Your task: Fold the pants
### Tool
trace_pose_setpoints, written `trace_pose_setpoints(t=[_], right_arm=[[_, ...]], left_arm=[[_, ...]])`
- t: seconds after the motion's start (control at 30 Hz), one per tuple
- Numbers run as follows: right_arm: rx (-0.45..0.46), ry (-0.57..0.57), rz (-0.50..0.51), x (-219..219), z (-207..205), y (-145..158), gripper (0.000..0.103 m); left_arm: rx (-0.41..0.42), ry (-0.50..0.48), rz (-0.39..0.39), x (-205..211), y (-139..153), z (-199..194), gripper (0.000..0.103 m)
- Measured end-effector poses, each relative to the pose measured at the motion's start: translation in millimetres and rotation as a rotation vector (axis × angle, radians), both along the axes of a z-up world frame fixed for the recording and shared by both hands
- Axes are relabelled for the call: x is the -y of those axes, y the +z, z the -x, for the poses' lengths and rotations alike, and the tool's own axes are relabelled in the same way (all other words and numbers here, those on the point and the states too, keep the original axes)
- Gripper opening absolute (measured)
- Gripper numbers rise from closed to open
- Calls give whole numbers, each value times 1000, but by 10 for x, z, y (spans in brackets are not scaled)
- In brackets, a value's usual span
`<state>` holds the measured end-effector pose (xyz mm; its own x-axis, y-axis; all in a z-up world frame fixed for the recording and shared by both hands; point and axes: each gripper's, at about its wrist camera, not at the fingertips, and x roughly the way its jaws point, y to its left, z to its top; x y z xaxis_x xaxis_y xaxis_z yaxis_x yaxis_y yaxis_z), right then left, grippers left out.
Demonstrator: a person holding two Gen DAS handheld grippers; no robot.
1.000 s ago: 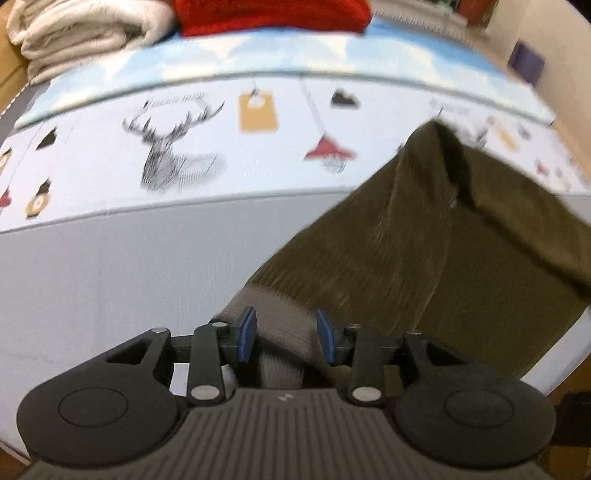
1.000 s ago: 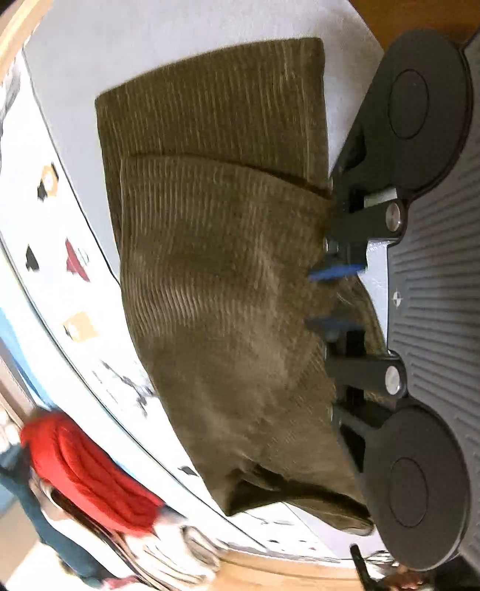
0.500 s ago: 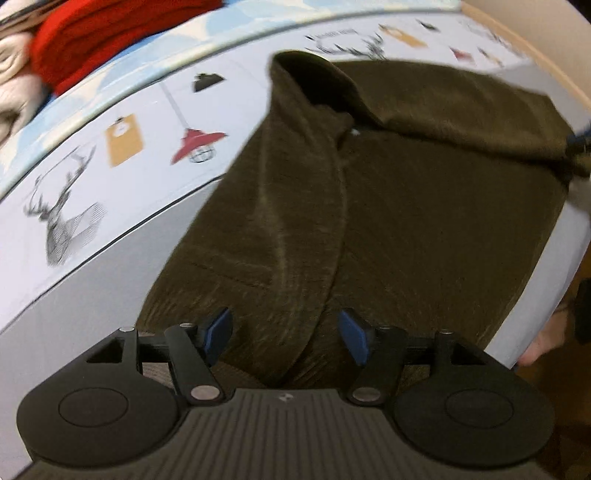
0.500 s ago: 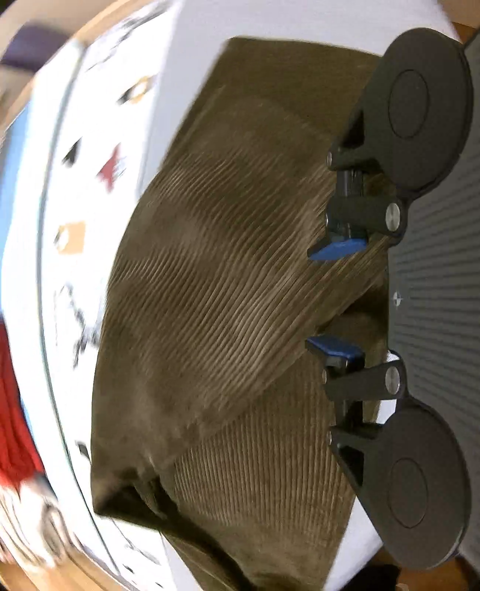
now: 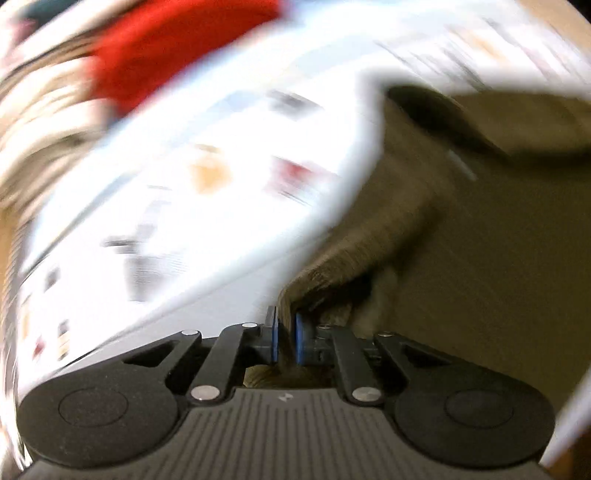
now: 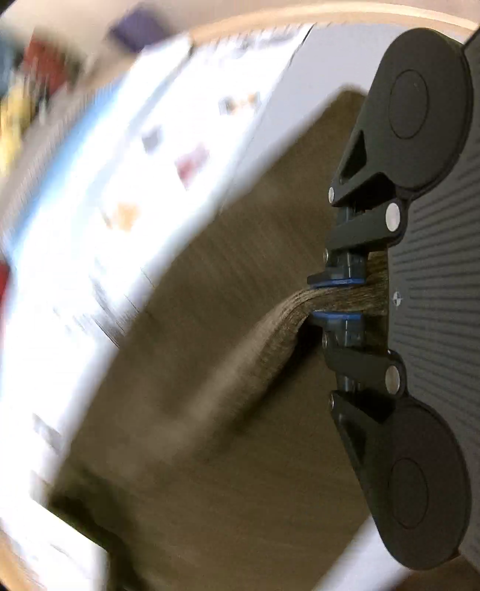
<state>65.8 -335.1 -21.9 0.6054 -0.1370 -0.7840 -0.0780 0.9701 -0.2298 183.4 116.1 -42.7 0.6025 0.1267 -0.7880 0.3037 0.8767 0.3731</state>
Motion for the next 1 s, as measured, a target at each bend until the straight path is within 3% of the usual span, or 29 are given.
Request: trace_pose_setpoints(t=[0.07,0.17,0.27,0.4,0.6,0.63,0.73,0.87,1.0], right_arm=[[146,-168,-60,241,-37,306,12],[317,-351,-49,392,-101,554,12],[424,-439,-25,402,-243,702,12],[472,-495,-17,364,-546,770,12],[512,-519,-27,286,-1218,752,12],[528,-522,-42,268,-1336,759,13],[547,-518,-108,267,-1715,717,18],[536,-525,-150,319,-1933,591,26],[477,-517,-163,444,-1934,438,32]], left_arm=[[111,158,-1,-282,150,-172,7],[144,316,32,-576,191,-409,7],[157,409,87,-755,218,-596,5],[138,530,161,-952,179,-850,5],[120,664,194,-1101,23,-1046,5],[120,683,192,-1133,-9,-1071,3],[162,779,77,-1311,-50,-1164,0],[102,805,253,-1498,-58,-1172,1],[135,583,292,-1168,129,-1207,7]])
